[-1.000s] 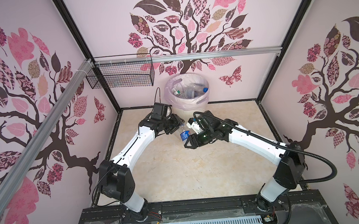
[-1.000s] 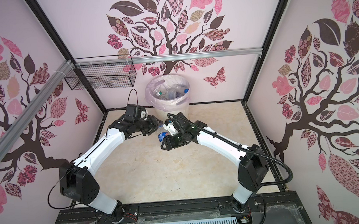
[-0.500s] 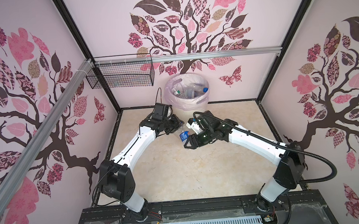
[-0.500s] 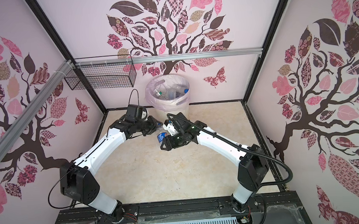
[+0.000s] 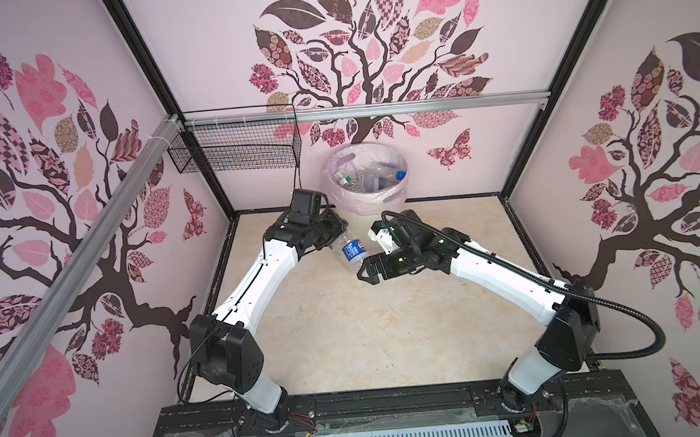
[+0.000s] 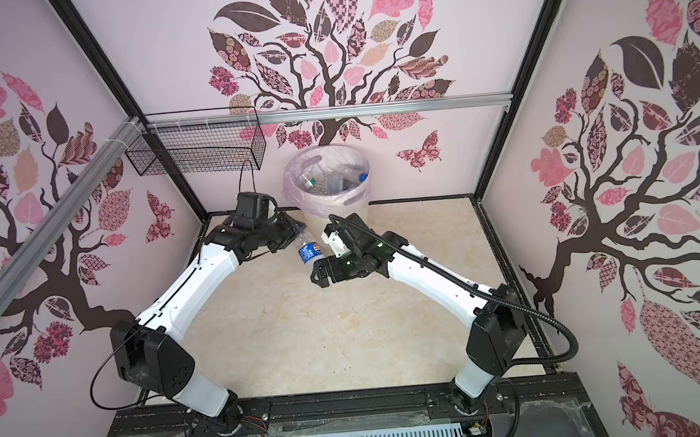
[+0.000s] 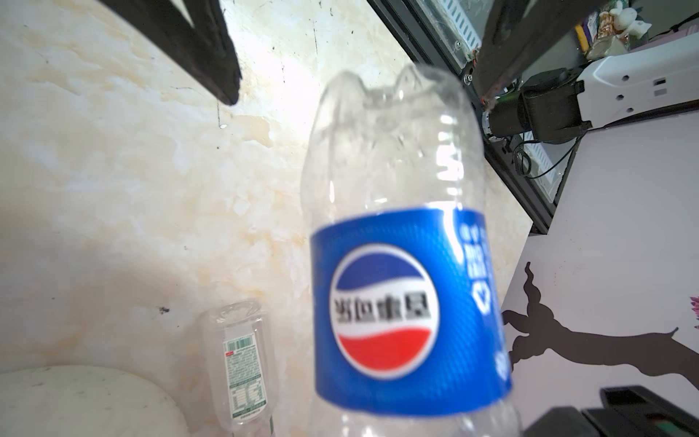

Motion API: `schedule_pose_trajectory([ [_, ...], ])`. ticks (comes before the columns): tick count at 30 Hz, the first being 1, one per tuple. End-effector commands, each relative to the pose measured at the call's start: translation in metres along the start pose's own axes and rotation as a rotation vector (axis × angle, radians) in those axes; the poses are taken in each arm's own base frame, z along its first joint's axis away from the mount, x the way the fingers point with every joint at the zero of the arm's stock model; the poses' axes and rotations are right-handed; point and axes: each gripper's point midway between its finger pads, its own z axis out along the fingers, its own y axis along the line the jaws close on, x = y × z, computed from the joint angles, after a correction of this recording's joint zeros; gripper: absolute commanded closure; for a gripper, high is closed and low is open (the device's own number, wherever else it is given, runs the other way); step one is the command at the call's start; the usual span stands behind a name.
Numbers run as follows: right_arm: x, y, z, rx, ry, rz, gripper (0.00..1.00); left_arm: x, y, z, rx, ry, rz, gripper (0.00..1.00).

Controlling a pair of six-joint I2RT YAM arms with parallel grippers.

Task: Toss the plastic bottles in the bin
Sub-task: 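Raise the Pepsi bottle over the bin with the left gripper while the right releases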

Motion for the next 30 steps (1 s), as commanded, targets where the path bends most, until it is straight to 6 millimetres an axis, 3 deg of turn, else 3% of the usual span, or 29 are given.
schedule_pose_trajectory([
  [1, -0.035, 0.007, -0.047, 0.008, -0.139, 0.03, 0.0, -0.042, -0.016, -0.018, 0.023, -0.14, -0.018, 0.78],
  [9, -0.082, -0.009, -0.102, 0.114, -0.323, 0.079, 0.0, -0.122, -0.054, -0.056, 0.101, -0.443, -0.003, 0.78],
  [15, -0.117, -0.012, -0.129, 0.214, -0.436, 0.052, 0.01, -0.17, -0.076, -0.079, 0.146, -0.7, 0.024, 0.78],
  [21, -0.142, -0.012, -0.137, 0.254, -0.498, 0.036, 0.0, -0.206, -0.109, -0.086, 0.245, -0.858, 0.072, 0.79],
  [30, -0.141, -0.02, -0.122, 0.255, -0.468, 0.061, 0.0, -0.253, -0.169, -0.116, 0.382, -1.046, 0.162, 0.81],
])
